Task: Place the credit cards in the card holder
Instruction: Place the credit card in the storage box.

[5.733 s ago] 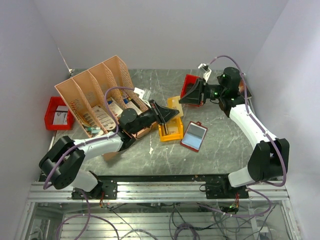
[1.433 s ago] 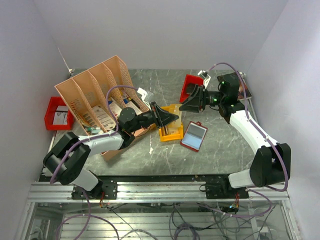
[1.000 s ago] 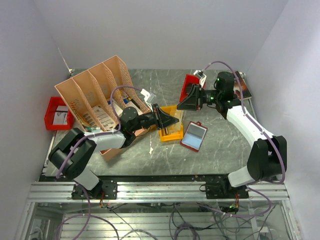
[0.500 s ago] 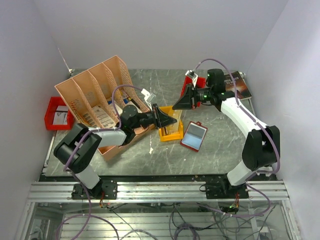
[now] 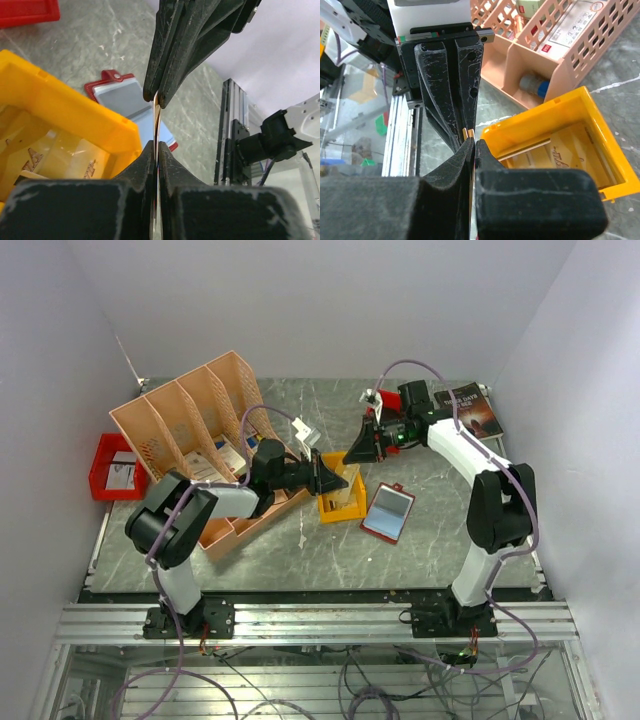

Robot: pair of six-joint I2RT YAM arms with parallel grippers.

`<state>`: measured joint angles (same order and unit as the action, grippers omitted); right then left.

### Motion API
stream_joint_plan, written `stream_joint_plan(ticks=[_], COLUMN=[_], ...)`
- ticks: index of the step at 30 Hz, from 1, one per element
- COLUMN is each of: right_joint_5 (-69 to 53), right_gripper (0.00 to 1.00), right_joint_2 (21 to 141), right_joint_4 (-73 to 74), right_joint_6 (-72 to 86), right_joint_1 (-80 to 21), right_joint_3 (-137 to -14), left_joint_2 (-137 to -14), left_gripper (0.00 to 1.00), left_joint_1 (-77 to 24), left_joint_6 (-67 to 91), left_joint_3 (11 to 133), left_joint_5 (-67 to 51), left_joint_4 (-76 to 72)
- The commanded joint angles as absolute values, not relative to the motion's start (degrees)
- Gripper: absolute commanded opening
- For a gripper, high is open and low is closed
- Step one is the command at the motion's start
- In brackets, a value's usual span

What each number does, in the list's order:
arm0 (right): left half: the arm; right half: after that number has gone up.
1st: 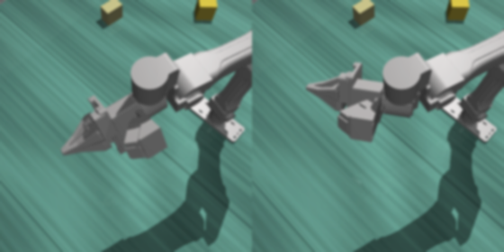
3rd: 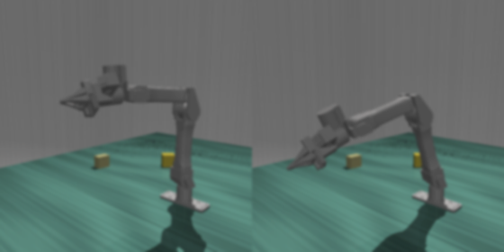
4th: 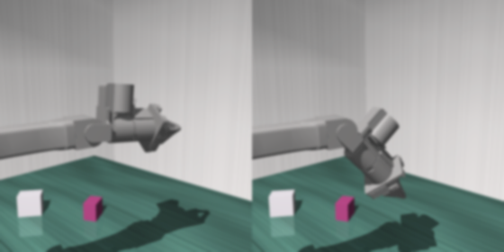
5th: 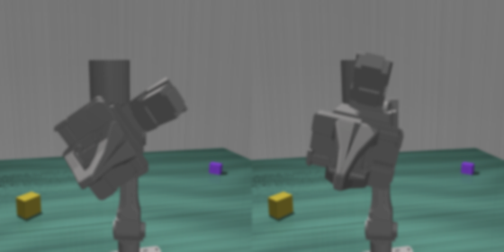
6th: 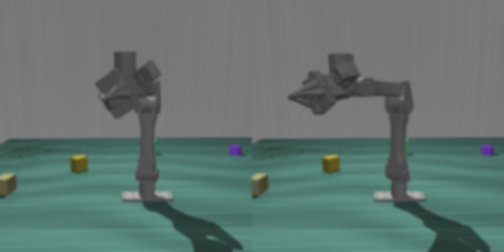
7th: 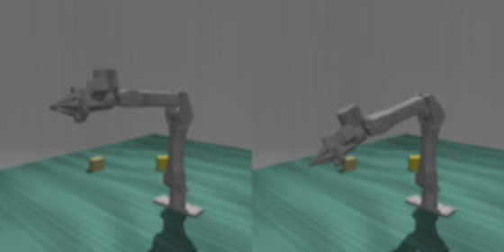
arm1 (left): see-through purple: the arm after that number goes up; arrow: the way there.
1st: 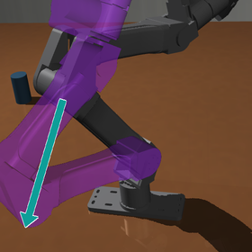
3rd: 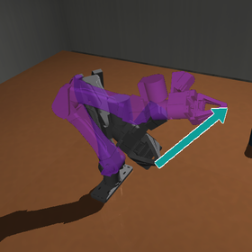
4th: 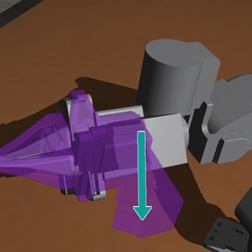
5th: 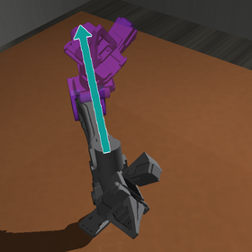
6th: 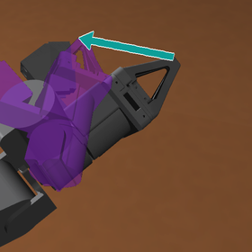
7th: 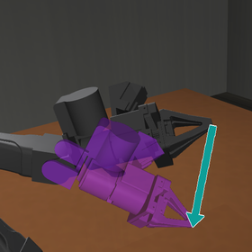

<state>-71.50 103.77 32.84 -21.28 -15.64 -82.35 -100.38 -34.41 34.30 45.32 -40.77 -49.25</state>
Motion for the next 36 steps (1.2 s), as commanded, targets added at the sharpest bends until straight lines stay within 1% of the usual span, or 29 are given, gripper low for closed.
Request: stream_joint_plan(ticks=[1,8,10,16,20,22,25,26,27,36], right_joint_5=[-72.2,-73.5,-73.6,-73.3,-73.5,-73.6,-73.5,-73.4,-73.2,-71.1], right_gripper=[0.00,0.00,0.00,0.00,0.00,0.00,0.00,0.00,0.00,0.00], right_joint_2=[106.7,112.3,113.6,115.3,117.2,117.9,118.3,118.3,118.3,117.2], right_joint_4=[36.5,42.2,43.2,43.3,44.5,45.5,46.3,46.2,46.0,43.9], right_joint_6=[-29.7,-37.3,-38.7,-39.9,-41.1,-42.1,-42.9,-42.9,-42.6,-39.4], right_joint_1=[-16.1,-16.1,-16.1,-15.8,-15.6,-15.6,-15.4,-15.3,-15.2,-14.9], right_joint_3=[-84.4,-88.6,-89.3,-90.6,-92.2,-93.0,-94.3,-94.6,-95.0,-97.9], left_joint_2=[-101.7,-104.9,-106.0,-107.2,-107.1,-106.6,-105.5,-105.3,-105.1,-100.2], left_gripper=[0.11,0.12,0.14,0.29,0.37,0.45,0.49,0.53,0.54,0.56], left_joint_1=[-33.4,-32.6,-32.5,-32.1,-31.5,-31.2,-31.1,-31.0,-31.0,-31.0], left_joint_6=[27.4,26.4,26.5,26.2,26.2,26.5,26.1,26.0,25.8,26.0], left_joint_3=[48.6,49.9,50.3,51.2,51.3,50.8,50.4,50.5,50.5,48.2], left_joint_5=[-39.8,-38.9,-38.1,-34.9,-33.7,-32.9,-32.3,-32.1,-31.9,-27.9], left_joint_4=[-48.2,-48.6,-48.6,-46.7,-45.9,-45.9,-45.7,-45.0,-44.7,-45.2])
